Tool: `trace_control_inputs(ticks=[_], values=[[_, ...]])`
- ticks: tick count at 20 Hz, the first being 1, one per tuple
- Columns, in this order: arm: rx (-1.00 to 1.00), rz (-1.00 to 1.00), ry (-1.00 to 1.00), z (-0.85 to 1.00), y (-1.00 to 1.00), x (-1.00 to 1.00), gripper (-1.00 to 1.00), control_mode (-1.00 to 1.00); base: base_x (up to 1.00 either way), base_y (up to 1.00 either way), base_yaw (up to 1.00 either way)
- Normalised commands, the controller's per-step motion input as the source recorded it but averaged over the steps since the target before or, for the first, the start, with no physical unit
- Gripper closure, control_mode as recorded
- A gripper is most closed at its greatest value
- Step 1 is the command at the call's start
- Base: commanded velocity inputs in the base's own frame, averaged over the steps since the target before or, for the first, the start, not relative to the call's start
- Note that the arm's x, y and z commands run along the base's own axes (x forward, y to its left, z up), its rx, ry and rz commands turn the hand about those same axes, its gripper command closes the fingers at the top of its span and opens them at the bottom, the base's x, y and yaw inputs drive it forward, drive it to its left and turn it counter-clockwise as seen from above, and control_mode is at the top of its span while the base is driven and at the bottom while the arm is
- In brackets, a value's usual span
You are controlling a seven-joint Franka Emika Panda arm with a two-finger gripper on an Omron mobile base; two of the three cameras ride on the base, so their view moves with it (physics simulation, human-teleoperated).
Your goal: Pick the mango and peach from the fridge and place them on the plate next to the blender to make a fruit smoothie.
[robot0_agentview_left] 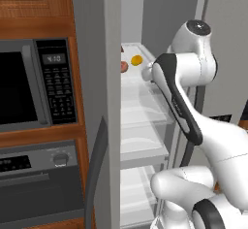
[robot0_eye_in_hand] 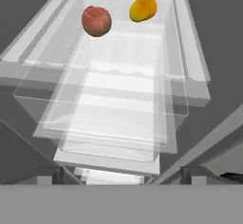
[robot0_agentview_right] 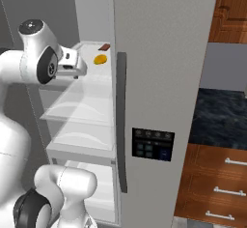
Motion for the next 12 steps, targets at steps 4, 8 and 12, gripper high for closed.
trace_control_inputs(ticks=[4,8,12], values=[[0.00,0.08,-0.16,0.04,0.45,0.66,-1.00,-1.00,0.00,0.00,0.00],[0.00,0.13,0.00,-0.03,0.32,0.96,-1.00,-1.00,0.00,0.00,0.00],[-0.01,0.05,0.01,-0.10,0.17,0.77,-1.00,-1.00,0.00,0.00,0.00]])
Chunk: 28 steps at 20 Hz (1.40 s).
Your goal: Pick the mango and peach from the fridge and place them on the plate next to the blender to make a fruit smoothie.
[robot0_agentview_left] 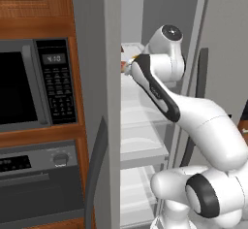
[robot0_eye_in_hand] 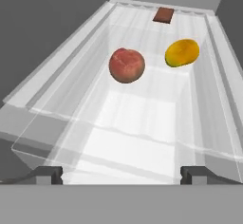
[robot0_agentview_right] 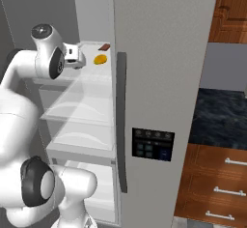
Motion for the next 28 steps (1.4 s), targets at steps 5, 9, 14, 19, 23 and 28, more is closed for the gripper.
trace_control_inputs(ticks=[5,9,14,19,23,28], values=[[-0.06,0.00,0.05,-0.28,0.17,0.59,-1.00,-1.00,0.00,0.00,0.00],[-0.01,0.00,0.01,-0.03,0.18,0.54,-1.00,-1.00,0.00,0.00,0.00],[0.00,0.00,0.01,-0.04,0.11,0.51,-1.00,-1.00,0.00,0.00,0.00],[0.00,0.00,0.01,-0.12,0.09,0.43,-1.00,-1.00,0.00,0.00,0.00],[0.00,0.00,0.02,-0.20,0.14,0.40,-1.00,-1.00,0.00,0.00,0.00],[0.00,0.00,0.02,-0.21,0.14,0.38,-1.00,-1.00,0.00,0.00,0.00]])
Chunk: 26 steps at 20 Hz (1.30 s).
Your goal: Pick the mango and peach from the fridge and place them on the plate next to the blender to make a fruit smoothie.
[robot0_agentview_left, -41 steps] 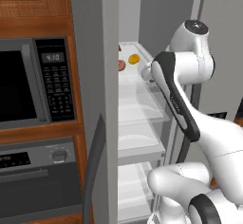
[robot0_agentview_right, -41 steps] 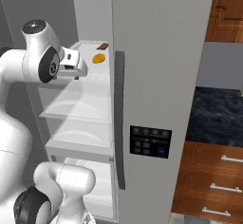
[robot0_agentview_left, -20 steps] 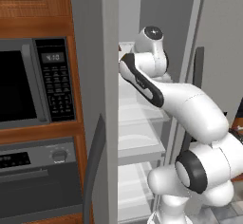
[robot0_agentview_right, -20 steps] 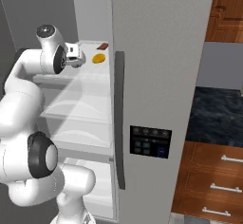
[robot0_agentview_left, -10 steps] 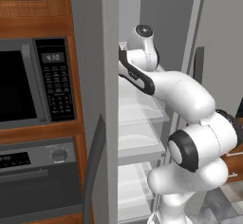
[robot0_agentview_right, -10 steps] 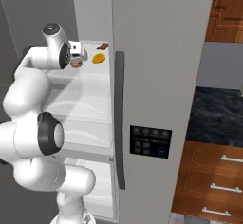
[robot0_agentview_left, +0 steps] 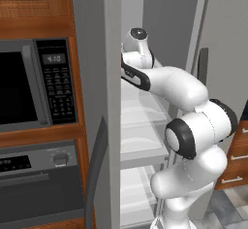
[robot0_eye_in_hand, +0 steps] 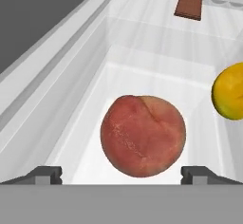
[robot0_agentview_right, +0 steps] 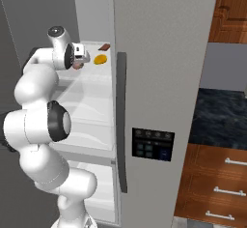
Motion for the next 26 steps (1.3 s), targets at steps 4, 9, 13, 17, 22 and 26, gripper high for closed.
trace_control_inputs(ticks=[4,9,13,17,22,26], values=[[0.00,0.00,0.00,-0.01,0.00,0.35,-1.00,-1.00,0.00,0.00,0.00],[0.00,0.00,0.00,0.00,0.00,0.20,-1.00,-1.00,0.00,0.00,0.00],[0.00,0.00,0.00,-0.14,0.00,0.24,-1.00,-1.00,0.00,0.00,0.00],[-0.01,0.00,0.01,-0.44,0.00,-0.05,1.00,-1.00,0.00,0.00,0.00],[0.02,-0.02,-0.08,0.37,-0.04,-0.50,1.00,-1.00,0.00,0.00,0.00],[0.08,0.00,-0.15,0.61,-0.29,-0.93,1.00,-1.00,0.00,0.00,0.00]])
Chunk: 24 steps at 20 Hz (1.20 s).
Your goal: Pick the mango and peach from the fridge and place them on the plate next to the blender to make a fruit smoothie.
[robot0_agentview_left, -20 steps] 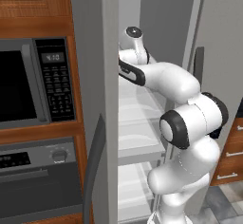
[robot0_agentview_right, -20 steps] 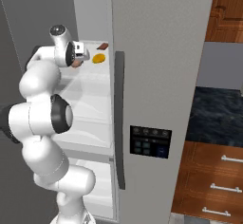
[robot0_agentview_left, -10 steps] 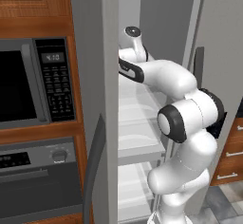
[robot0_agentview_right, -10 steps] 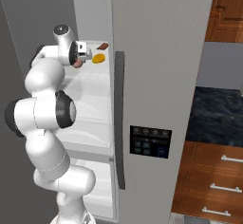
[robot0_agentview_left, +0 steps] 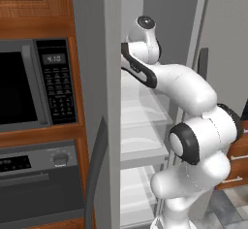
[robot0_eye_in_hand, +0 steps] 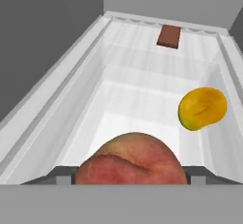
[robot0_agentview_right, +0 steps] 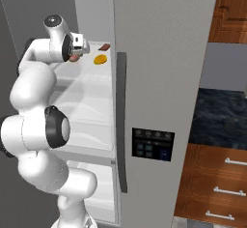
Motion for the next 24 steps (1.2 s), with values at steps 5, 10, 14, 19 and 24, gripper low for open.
trace_control_inputs(ticks=[5,10,14,19,24], values=[[0.06,-0.05,-0.09,-0.15,-0.46,-1.00,1.00,-1.00,0.00,0.00,0.00],[0.06,-0.12,-0.05,-0.40,-0.20,-1.00,1.00,-1.00,0.00,0.00,0.00],[0.07,-0.11,0.05,-0.12,-0.11,-1.00,1.00,-1.00,0.00,0.00,0.00],[0.07,-0.09,0.00,0.00,-0.29,-0.96,1.00,-1.00,0.00,0.00,0.00],[0.00,-0.05,0.00,0.00,0.00,-0.34,1.00,1.00,-0.60,-0.11,-0.05]])
